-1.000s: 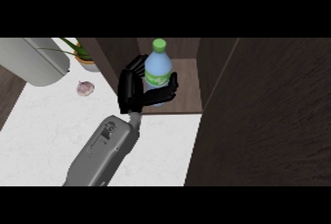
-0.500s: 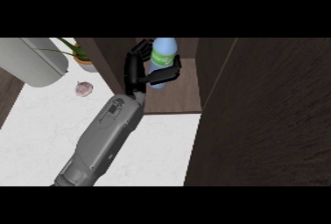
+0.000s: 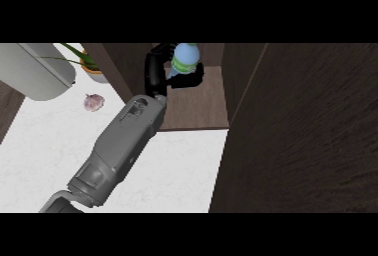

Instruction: Pick up the bottled water, place it into the cabinet and close the cabinet

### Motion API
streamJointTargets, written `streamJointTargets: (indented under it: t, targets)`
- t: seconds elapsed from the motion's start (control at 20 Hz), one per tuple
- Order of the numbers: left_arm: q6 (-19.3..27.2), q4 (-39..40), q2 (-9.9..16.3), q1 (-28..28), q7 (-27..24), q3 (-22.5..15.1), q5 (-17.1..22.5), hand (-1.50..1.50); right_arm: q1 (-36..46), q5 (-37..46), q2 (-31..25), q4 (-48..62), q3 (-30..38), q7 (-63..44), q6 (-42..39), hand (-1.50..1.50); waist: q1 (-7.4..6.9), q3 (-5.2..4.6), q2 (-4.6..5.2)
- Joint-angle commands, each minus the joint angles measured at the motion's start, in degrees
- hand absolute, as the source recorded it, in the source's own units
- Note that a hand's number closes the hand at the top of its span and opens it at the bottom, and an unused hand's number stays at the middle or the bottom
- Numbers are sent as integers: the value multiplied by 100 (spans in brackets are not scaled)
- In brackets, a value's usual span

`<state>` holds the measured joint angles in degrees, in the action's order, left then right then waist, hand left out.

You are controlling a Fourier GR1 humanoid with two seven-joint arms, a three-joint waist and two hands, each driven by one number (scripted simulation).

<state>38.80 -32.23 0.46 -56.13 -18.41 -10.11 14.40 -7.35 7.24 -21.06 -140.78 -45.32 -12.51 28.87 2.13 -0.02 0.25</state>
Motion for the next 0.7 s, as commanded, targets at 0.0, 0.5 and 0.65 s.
streamJointTargets:
  t: [0.0, 0.5, 0.65]
  targets:
    - [196, 881, -23, -348, -118, 153, -193, 150, -61, 210, -72, -438, -104, -131, -63, -150, 28, 0, 28]
    - [209, 1881, 31, -621, -720, 611, 15, 150, -37, -33, -294, -643, 119, -130, -146, -150, 112, -4, 78]
    - [200, 2069, 129, -619, -843, 720, 60, 150, -133, 400, -138, -462, -370, -57, 20, -150, 179, -9, 73]
